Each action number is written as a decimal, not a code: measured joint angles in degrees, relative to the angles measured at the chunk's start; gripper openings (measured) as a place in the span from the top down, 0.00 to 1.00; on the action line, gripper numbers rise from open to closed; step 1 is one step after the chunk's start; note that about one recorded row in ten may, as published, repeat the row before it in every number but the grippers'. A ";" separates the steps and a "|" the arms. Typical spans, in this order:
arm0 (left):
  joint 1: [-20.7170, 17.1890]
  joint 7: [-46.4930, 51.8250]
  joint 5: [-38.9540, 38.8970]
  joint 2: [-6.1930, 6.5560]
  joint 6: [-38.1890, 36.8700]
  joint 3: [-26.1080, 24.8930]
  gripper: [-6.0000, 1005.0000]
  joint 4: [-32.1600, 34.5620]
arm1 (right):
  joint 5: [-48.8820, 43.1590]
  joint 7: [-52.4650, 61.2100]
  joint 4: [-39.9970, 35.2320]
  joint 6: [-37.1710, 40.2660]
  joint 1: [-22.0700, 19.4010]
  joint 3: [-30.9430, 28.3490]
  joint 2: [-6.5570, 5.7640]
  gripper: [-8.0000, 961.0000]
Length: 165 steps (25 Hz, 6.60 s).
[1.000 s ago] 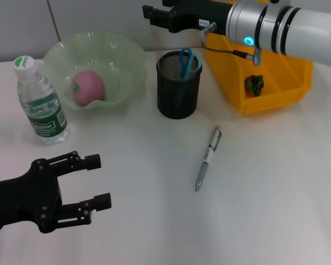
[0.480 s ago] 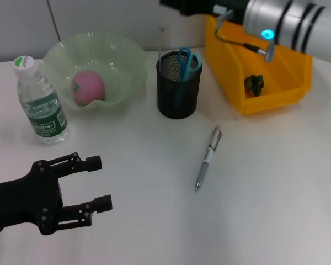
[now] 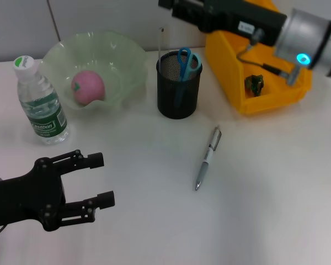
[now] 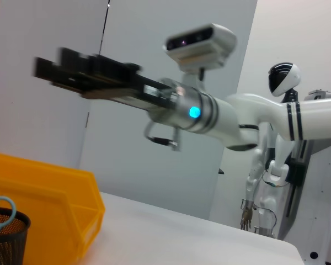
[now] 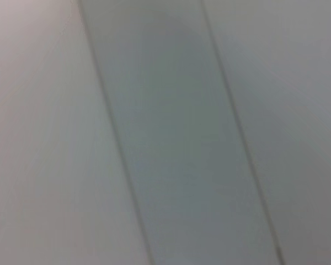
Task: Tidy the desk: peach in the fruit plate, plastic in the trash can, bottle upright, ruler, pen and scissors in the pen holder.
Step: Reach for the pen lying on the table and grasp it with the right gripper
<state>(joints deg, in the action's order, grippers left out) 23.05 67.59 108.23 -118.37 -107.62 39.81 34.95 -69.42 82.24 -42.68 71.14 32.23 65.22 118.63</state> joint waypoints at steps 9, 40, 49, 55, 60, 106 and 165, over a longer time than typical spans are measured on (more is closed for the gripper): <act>0.39 0.61 -0.13 -0.01 1.61 -0.03 0.21 -1.35 | -4.45 -0.55 -0.21 10.01 -4.99 -0.54 -2.19 0.42; 1.73 3.68 -0.21 0.21 2.71 -1.16 0.21 -0.98 | -61.53 21.53 -11.31 21.83 12.16 -1.83 -4.49 0.43; 1.65 3.69 -0.39 0.24 2.52 -1.54 0.21 -1.10 | -67.80 22.47 -11.53 21.85 14.42 -1.25 -3.06 0.44; 1.59 4.25 -0.59 0.35 2.41 -1.54 0.21 -1.02 | -71.81 20.81 -12.47 22.28 15.98 0.07 -1.98 0.44; 1.51 4.40 -0.70 0.30 3.02 -1.75 0.21 -1.07 | -72.10 19.46 -13.42 22.32 17.03 3.99 -1.93 0.45; -0.22 5.18 -5.95 -0.19 12.83 -2.46 0.21 -0.71 | -79.97 -6.45 -13.94 15.08 24.94 28.05 -1.06 0.48; -0.93 7.06 -6.90 -0.21 12.95 -3.08 0.21 -2.83 | -71.79 -17.13 0.69 8.41 29.92 35.16 -1.02 0.53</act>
<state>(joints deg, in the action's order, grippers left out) 22.12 74.65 101.33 -118.58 -94.67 36.73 32.11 -141.22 65.11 -41.99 79.55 62.15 100.38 117.61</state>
